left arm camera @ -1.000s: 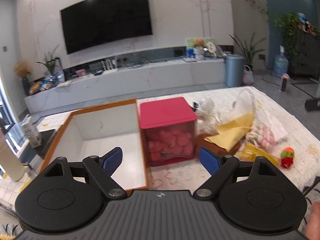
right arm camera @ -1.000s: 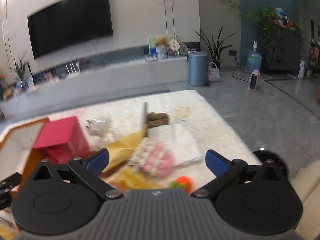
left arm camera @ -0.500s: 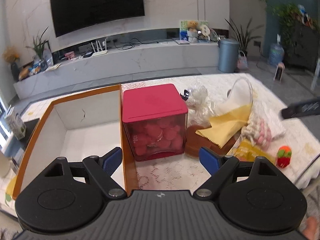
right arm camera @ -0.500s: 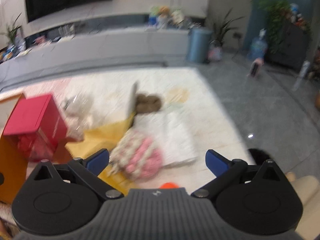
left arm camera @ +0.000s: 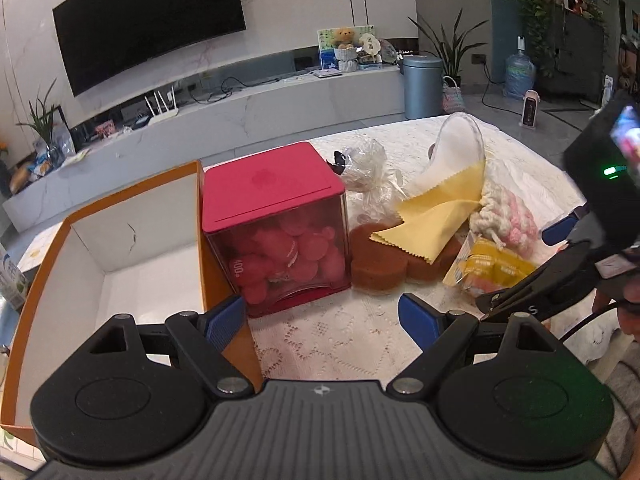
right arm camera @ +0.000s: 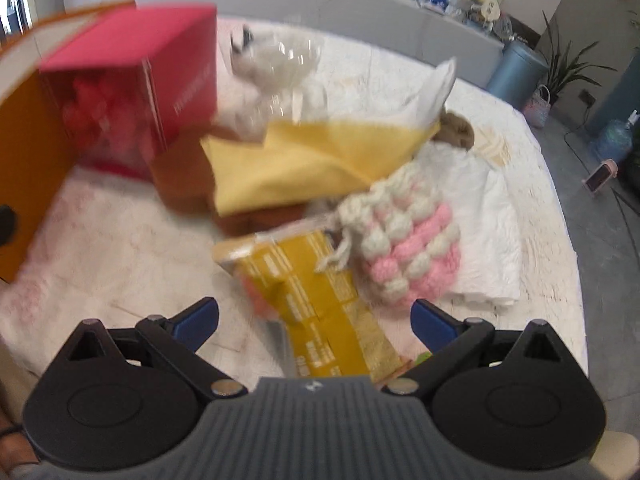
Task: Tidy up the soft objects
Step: 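Reach the right tool to the yellow snack packet and grasp it, then lift the yellow packet with the right tool while the left tool grasps the orange crocheted fruit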
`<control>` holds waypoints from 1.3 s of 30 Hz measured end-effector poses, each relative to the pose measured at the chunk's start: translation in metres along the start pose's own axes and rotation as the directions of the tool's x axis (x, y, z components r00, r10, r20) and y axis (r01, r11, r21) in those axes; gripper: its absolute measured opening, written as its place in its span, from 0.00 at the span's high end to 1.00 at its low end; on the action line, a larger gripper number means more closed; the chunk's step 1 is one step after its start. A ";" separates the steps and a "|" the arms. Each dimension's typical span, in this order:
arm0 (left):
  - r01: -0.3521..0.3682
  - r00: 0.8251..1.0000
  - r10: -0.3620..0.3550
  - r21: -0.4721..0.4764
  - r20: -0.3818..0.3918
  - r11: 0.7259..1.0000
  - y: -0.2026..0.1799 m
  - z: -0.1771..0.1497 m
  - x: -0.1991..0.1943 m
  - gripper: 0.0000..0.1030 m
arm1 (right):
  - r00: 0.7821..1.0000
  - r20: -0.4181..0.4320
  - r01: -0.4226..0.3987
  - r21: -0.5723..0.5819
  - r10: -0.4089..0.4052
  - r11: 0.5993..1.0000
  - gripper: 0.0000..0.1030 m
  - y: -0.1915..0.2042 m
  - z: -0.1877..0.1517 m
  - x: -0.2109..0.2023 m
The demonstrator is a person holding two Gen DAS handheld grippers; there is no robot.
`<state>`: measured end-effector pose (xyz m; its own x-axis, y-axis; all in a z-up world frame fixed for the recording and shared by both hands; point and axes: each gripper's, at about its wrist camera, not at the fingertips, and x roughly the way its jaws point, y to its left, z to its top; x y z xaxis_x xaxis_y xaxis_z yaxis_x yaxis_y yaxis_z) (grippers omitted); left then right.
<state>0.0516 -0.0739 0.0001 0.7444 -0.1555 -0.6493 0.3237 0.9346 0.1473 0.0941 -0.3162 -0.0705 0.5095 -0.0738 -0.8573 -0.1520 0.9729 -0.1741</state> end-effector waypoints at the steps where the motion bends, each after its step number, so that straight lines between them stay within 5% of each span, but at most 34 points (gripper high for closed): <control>1: -0.004 1.000 0.004 0.000 0.002 1.000 0.001 0.000 0.000 0.02 | 1.000 -0.017 0.008 -0.003 -0.008 1.000 0.03 0.001 0.000 0.006; 4: 0.003 1.000 -0.003 -0.018 -0.001 1.000 0.007 -0.002 0.000 0.02 | 0.998 -0.059 -0.018 0.010 0.019 1.000 0.15 0.001 0.001 0.023; 6: 0.017 1.000 -0.017 -0.042 -0.011 0.999 0.012 -0.003 0.002 0.02 | 0.996 -0.084 -0.006 0.015 0.008 1.000 0.13 0.001 0.000 0.032; 25: 0.055 0.999 -0.054 -0.038 0.004 0.998 0.012 -0.015 -0.010 0.02 | 0.996 -0.006 -0.093 0.084 0.094 0.992 0.45 0.001 -0.006 0.018; 30: 0.035 0.999 -0.034 -0.047 0.022 0.998 0.010 -0.012 -0.011 0.02 | 0.971 0.050 -0.238 0.152 0.233 0.959 0.49 -0.006 -0.010 -0.002; 35: 0.023 0.999 -0.022 -0.047 0.026 0.999 0.009 -0.013 -0.014 0.02 | 0.953 0.095 -0.301 0.225 0.286 0.927 0.51 -0.020 -0.018 -0.017; 39: 0.025 0.999 -0.023 -0.053 0.033 0.998 0.009 -0.012 -0.018 0.02 | 0.904 0.156 -0.427 0.284 0.398 0.858 0.51 -0.039 -0.026 -0.027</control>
<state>0.0344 -0.0593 0.0042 0.7555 -0.1874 -0.6278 0.3107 0.9461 0.0915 0.0644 -0.3580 -0.0532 0.5327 0.3544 -0.7685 -0.1070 0.9290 0.3542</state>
